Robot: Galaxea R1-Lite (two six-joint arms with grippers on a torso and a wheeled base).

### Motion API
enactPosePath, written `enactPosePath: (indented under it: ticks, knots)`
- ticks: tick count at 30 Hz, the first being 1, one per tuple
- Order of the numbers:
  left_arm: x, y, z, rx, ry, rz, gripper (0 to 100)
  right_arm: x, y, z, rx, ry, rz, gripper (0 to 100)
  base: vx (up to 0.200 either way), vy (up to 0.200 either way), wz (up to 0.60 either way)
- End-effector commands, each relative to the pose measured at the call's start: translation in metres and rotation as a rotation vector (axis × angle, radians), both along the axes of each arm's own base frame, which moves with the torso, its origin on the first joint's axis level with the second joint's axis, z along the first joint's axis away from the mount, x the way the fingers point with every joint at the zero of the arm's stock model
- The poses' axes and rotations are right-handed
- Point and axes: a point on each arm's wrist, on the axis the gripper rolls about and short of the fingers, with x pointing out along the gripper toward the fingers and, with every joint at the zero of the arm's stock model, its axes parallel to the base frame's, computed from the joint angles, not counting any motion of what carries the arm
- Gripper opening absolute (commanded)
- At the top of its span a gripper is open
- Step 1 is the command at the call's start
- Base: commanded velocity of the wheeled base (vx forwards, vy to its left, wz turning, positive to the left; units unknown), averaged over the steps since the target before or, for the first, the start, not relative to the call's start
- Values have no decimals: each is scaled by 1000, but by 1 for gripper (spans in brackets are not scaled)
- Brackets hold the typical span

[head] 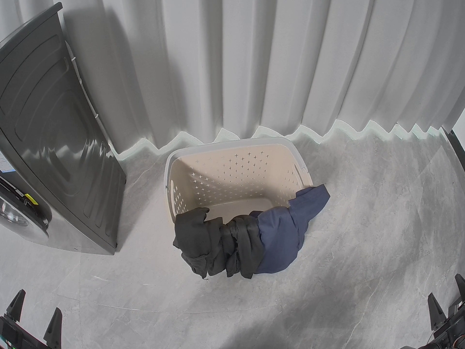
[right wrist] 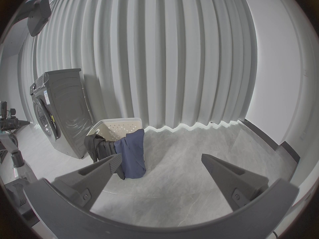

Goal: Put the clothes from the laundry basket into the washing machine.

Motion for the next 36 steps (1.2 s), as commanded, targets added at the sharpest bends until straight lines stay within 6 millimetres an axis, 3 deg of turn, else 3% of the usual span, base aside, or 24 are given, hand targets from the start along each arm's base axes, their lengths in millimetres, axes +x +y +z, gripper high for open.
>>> enactPosePath:
  ticks: [1,36]
  knots:
    - [0,0,-5,5,-1,-4,100,0,0,-5,0,-1,1,100,0,200,0]
    - [0,0,-5,1,-2,-6,100,0,0,-5,0,-1,1,100,0,200,0]
